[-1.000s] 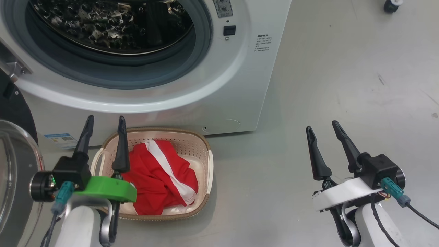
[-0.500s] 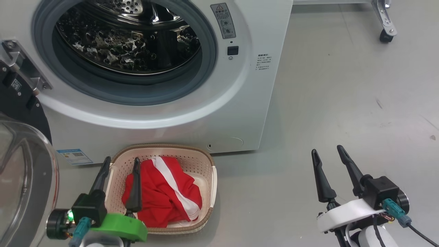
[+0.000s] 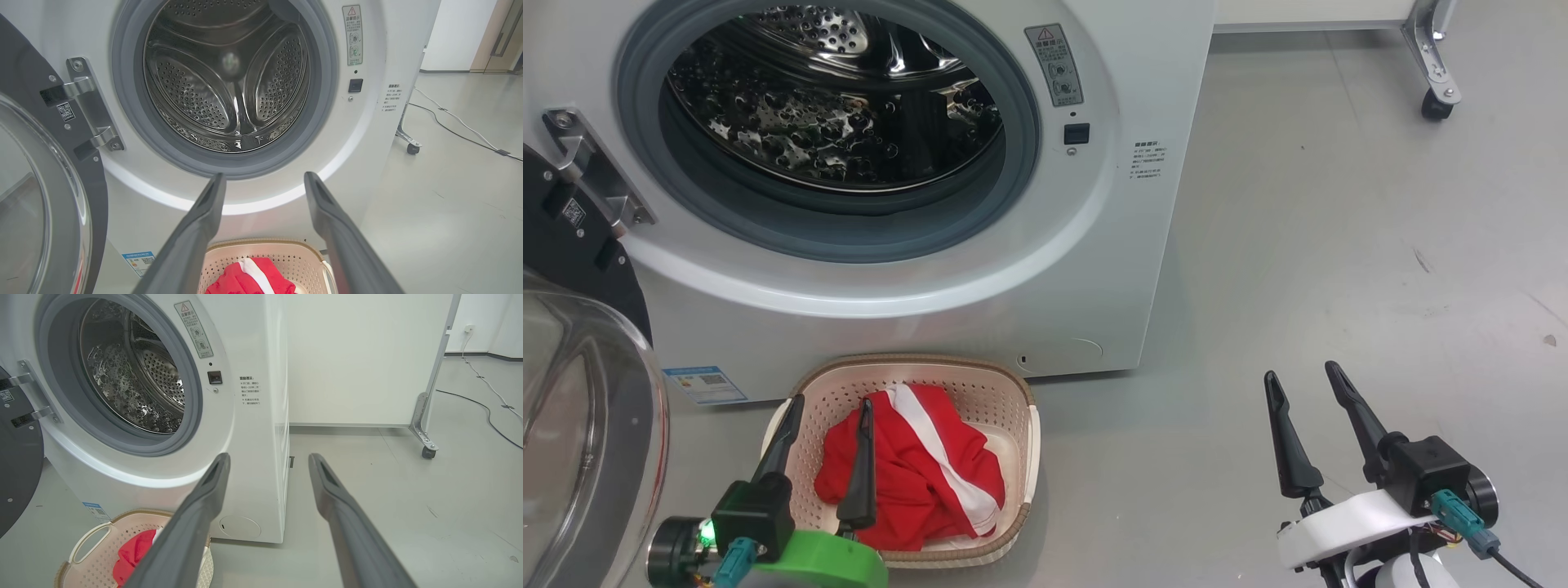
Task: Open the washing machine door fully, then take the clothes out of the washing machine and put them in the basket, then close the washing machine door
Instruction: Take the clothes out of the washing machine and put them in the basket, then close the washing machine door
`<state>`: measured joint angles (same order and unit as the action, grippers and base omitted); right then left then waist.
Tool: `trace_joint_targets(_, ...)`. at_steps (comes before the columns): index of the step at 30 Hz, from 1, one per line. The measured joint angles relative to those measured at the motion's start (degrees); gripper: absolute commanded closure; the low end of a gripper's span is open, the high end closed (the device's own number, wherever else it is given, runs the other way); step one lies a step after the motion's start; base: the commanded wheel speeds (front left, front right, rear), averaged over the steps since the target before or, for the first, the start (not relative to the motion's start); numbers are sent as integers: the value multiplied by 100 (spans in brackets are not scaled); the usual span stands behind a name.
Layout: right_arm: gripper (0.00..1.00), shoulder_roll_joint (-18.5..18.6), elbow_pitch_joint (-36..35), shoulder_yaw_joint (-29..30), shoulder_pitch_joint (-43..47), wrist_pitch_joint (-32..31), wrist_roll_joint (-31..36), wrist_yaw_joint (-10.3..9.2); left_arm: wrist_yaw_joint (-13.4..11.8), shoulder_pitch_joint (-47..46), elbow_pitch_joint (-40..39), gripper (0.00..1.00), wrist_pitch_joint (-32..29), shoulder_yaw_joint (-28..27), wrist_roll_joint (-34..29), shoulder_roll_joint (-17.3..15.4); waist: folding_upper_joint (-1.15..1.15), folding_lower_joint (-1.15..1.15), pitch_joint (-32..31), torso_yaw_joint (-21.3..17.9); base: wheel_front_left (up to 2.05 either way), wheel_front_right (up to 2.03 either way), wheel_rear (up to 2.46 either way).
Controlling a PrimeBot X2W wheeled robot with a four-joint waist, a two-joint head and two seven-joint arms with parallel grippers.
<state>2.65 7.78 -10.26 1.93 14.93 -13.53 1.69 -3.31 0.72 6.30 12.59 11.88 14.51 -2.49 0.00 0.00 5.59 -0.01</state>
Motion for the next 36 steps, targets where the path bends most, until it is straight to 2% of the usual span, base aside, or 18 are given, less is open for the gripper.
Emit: trace_joint_targets(36, 0, -8, -167, 44, 115, 0, -1, -34, -172, 297, -538, 0, -244, 159, -157, -7, 0, 0, 38, 19, -12, 12, 0)
